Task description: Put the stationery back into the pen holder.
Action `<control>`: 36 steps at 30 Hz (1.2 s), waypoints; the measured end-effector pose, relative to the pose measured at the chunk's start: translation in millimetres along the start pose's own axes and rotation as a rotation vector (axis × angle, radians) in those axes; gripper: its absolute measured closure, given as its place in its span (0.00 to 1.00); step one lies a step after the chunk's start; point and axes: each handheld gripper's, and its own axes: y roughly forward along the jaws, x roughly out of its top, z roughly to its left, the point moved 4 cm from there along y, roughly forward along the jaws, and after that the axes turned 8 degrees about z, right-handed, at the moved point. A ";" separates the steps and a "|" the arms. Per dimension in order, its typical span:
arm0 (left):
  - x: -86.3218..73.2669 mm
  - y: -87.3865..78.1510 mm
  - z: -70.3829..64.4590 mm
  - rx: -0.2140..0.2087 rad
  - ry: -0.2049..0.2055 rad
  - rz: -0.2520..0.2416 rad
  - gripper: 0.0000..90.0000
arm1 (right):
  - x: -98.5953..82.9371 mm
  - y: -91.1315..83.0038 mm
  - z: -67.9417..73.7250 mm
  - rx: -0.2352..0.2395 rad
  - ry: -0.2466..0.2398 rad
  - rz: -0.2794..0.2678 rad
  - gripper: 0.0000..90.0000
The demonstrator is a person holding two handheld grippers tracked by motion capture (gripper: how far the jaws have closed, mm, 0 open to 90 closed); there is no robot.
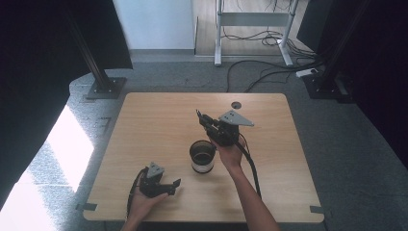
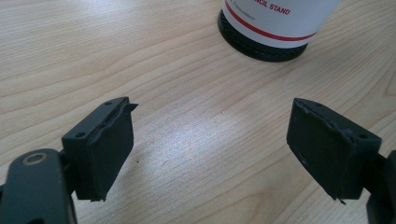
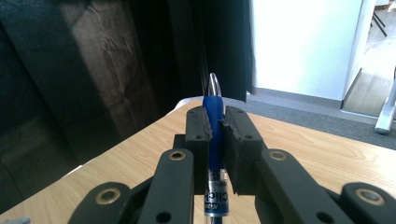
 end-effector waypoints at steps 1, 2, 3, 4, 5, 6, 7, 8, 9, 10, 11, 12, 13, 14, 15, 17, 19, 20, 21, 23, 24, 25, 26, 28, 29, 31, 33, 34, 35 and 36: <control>0.0 0.2 0.0 0.000 -0.001 -0.001 0.17 | -0.3 1.0 0.4 0.000 0.000 0.002 0.88; 0.0 0.2 0.0 0.000 -0.001 -0.001 0.17 | -0.3 1.0 0.4 0.000 0.000 0.002 0.88; -0.1 0.2 0.0 0.000 0.000 0.002 0.17 | -0.6 2.2 0.7 0.001 -0.001 0.003 0.88; -0.3 0.6 -0.1 -0.002 0.002 0.004 0.17 | -1.4 4.6 1.7 0.000 -0.004 0.005 0.88; -0.5 1.0 -0.2 -0.002 0.001 0.005 0.17 | -1.7 5.4 2.0 0.000 -0.004 0.007 0.88; -0.5 1.0 -0.2 -0.002 0.001 0.005 0.17 | -1.7 5.4 2.0 0.000 -0.004 0.007 0.88; -0.8 1.7 -0.6 -0.003 0.003 0.009 0.17 | -2.3 7.6 2.9 0.002 -0.004 0.011 0.88; -0.9 2.0 -0.7 -0.004 0.006 0.011 0.17 | -2.5 8.9 3.3 0.002 -0.004 0.010 0.88; -1.0 2.1 -0.8 -0.005 0.007 0.015 0.17 | -2.7 9.9 3.7 0.003 -0.005 0.013 0.88; -1.0 2.1 -0.8 -0.005 0.007 0.015 0.17 | -2.7 9.9 3.7 0.003 -0.005 0.013 0.88; -1.1 2.3 -0.9 -0.007 0.009 0.017 0.17 | -3.0 10.9 4.1 0.005 -0.006 0.015 0.88; -1.2 2.4 -1.1 -0.008 0.009 0.019 0.17 | -3.4 12.0 4.5 0.005 -0.006 0.016 0.88; -1.2 2.6 -1.2 -0.006 0.010 0.019 0.17 | -3.8 13.2 5.1 0.007 -0.007 0.019 0.88; -1.3 2.7 -1.2 -0.009 0.011 0.022 0.17 | -4.8 15.6 5.4 0.007 -0.011 0.024 0.88; -1.4 2.8 -1.2 -0.009 0.012 0.023 0.17 | -5.4 16.7 5.6 0.008 -0.008 0.027 0.88; -1.5 2.9 -1.2 -0.009 0.012 0.024 0.17 | -5.9 18.0 5.6 0.008 -0.009 0.028 0.88; -1.7 3.3 -1.4 -0.013 0.016 0.029 0.17 | -7.4 21.3 5.6 0.008 -0.003 0.035 0.88; -1.8 3.6 -1.5 -0.013 0.016 0.030 0.17 | -8.0 22.5 5.6 0.007 -0.004 0.036 0.88; -2.0 3.8 -1.5 -0.014 0.017 0.032 0.17 | -8.5 23.5 5.6 0.006 -0.005 0.039 0.88; -2.0 4.3 -1.7 -0.013 0.015 0.031 0.17 | -9.7 25.4 5.6 0.006 -0.003 0.042 0.88; -2.2 4.6 -1.7 -0.013 0.015 0.033 0.17 | -9.7 25.4 5.6 0.006 -0.003 0.042 0.88; -2.3 4.8 -1.7 -0.014 0.015 0.035 0.17 | -10.2 26.3 5.5 0.003 -0.004 0.042 0.88; -2.4 5.2 -1.9 -0.014 0.016 0.036 0.17 | -11.0 28.0 5.5 0.005 0.000 0.042 0.88; -2.5 5.4 -2.0 -0.014 0.016 0.037 0.17 | -11.5 29.8 5.4 0.005 0.000 0.044 0.88; -2.6 5.5 -2.0 -0.015 0.017 0.040 0.17 | -11.5 29.8 5.4 0.005 0.000 0.044 0.88; -2.9 5.9 -2.1 -0.015 0.020 0.042 0.17 | -13.9 33.5 4.8 0.003 0.002 0.053 0.88; -2.8 6.1 -2.4 -0.016 0.016 0.039 0.17 | -16.3 36.2 4.4 0.001 0.003 0.059 0.88; -2.8 6.1 -2.4 -0.016 0.016 0.039 0.17 | -17.5 37.4 4.4 0.001 0.005 0.061 0.88; -2.9 6.1 -2.4 -0.017 0.016 0.039 0.17 | -17.5 37.4 4.4 0.001 0.005 0.061 0.88; -2.9 6.1 -2.4 -0.016 0.017 0.038 0.17 | -18.9 38.3 4.4 0.001 0.005 0.066 0.88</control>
